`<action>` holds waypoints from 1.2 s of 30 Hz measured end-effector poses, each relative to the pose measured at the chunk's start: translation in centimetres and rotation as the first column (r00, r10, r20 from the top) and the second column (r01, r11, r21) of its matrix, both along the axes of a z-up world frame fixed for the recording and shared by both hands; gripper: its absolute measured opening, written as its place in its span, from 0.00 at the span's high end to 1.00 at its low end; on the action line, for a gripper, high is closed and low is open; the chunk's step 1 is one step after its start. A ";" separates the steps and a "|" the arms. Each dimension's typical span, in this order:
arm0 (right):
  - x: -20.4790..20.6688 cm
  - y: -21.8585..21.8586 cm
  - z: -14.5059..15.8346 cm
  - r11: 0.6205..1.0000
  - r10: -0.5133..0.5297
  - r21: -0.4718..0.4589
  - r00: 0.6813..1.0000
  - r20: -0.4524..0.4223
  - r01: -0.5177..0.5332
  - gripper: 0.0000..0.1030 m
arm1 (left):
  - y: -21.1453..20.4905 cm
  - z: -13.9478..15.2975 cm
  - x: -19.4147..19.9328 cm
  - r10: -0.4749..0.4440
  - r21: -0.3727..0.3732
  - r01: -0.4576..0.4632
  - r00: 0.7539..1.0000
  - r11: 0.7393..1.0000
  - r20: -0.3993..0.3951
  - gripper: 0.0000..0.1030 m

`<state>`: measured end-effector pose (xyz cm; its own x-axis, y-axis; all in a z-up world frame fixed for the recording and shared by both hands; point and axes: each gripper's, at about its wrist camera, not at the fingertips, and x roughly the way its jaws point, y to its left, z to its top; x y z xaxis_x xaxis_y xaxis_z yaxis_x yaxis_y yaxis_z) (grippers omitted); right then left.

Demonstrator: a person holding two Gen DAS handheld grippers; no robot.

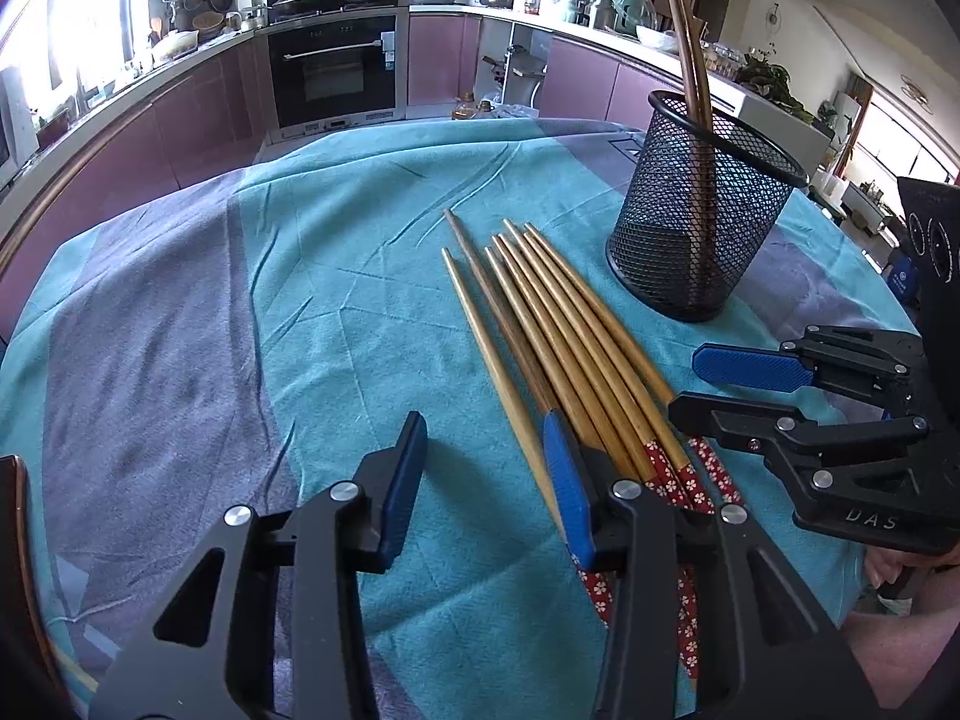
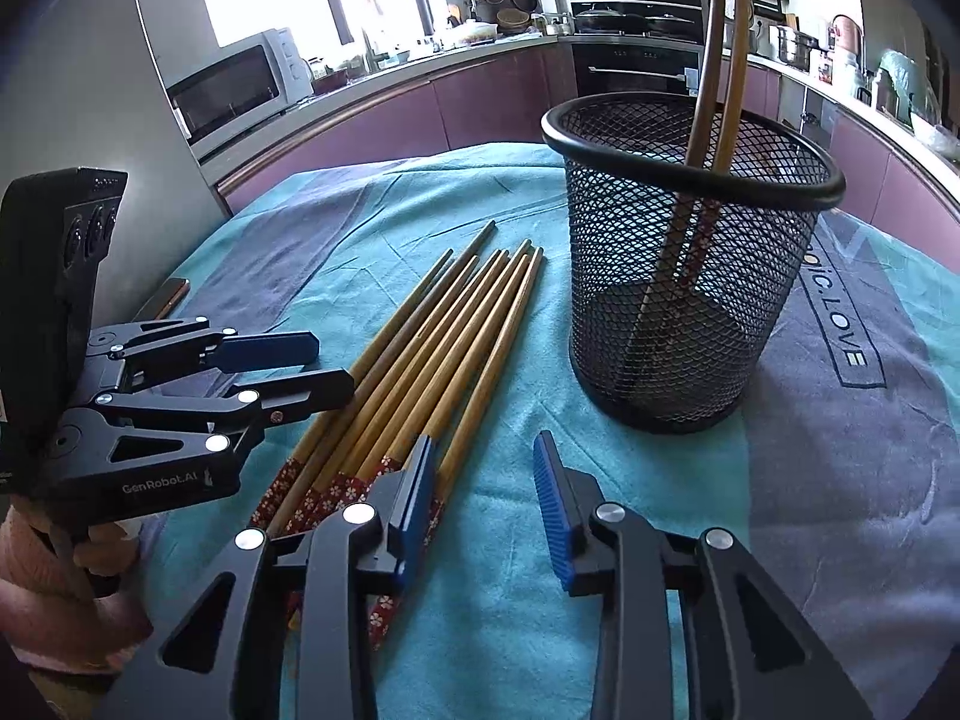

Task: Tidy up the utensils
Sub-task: 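Open the right gripper and withdraw it from the cup, then grasp another wooden chopstick from the row with the right gripper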

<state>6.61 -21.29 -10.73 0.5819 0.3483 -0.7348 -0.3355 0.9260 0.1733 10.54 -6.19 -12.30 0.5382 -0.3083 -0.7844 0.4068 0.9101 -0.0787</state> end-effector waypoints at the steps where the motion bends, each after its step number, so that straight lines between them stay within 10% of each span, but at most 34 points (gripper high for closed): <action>1: 0.0 0.0 0.0 1.000 0.000 -0.009 1.000 -0.001 0.000 0.73 | 0.1 0.0 0.0 0.000 -0.001 0.000 1.000 1.000 -0.002 0.63; 15: 1.5 1.2 -0.1 0.997 -0.019 -0.079 1.000 0.007 0.020 0.79 | -0.3 -0.2 0.9 -0.003 0.010 0.003 1.000 1.000 -0.018 0.72; 36: -0.3 -2.0 1.4 0.995 0.005 0.099 1.000 0.024 -0.007 0.94 | 1.4 1.2 -0.2 0.008 -0.136 -0.010 1.000 0.991 -0.018 0.93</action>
<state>6.27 -23.30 -9.35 0.5966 0.4221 -0.6826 -0.3463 0.9027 0.2555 10.31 -4.81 -11.15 0.5282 -0.4080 -0.7447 0.3959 0.8942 -0.2092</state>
